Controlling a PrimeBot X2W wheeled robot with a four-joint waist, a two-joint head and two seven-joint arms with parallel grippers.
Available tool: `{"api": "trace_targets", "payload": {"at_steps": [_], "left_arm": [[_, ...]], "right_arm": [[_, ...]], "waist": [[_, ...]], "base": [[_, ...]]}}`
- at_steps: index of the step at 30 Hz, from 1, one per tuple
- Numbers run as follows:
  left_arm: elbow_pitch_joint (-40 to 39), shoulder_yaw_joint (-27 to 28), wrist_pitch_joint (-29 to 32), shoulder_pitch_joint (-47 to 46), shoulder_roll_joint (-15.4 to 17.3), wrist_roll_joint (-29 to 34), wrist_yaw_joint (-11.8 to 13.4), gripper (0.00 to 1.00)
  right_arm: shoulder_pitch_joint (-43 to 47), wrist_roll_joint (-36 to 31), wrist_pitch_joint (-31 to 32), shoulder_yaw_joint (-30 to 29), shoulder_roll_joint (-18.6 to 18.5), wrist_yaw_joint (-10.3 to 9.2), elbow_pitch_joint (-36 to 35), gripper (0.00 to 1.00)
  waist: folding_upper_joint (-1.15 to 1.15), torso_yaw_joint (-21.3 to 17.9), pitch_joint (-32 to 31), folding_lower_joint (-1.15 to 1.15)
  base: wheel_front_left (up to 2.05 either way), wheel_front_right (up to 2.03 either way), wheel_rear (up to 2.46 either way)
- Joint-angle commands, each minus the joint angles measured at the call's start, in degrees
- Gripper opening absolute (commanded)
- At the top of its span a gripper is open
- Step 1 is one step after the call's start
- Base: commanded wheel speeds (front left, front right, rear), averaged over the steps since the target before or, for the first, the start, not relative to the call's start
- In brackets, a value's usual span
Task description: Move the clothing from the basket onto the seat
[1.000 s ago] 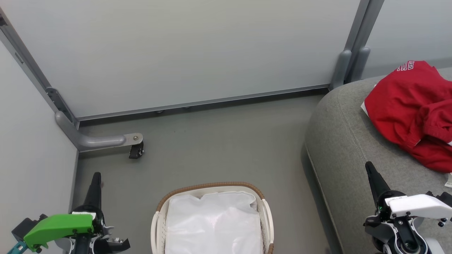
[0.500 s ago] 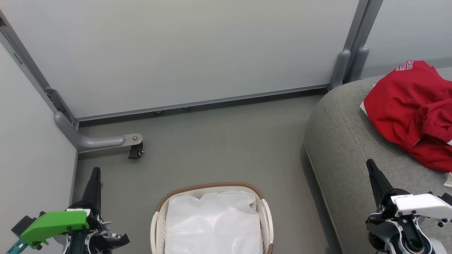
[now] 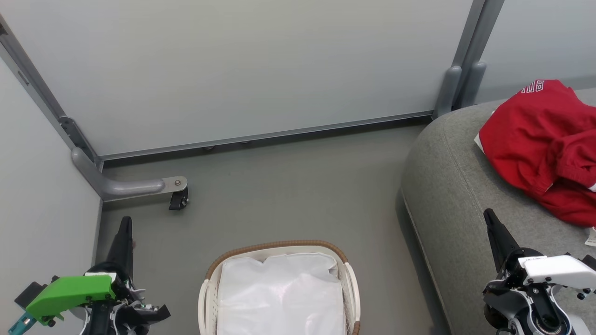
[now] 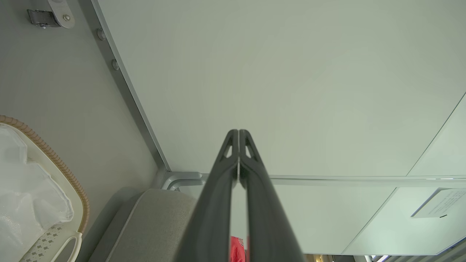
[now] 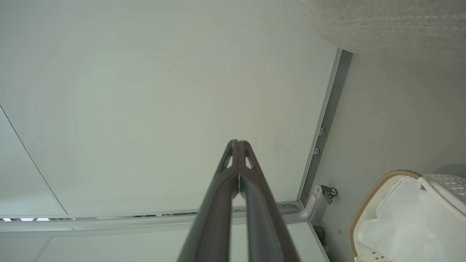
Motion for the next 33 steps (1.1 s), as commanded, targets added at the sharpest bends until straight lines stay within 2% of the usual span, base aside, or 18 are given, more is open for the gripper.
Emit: {"api": "trace_targets", "payload": {"at_steps": [1, 33], "left_arm": [[-0.1, 0.1, 0.2, -0.5, 0.4, -0.2, -0.3, 0.00], [-0.1, 0.1, 0.2, -0.5, 0.4, -0.2, -0.3, 0.00]], "right_arm": [[-0.3, 0.2, 0.2, -0.1, -0.3, 0.00, -0.2, 0.00], [-0.3, 0.2, 0.2, -0.1, -0.3, 0.00, -0.2, 0.00]], "waist": [[0.00, 0.0, 0.0, 0.00], [0.00, 0.0, 0.0, 0.00]], "base": [[0.00, 0.00, 0.00], [0.00, 0.00, 0.00]]}}
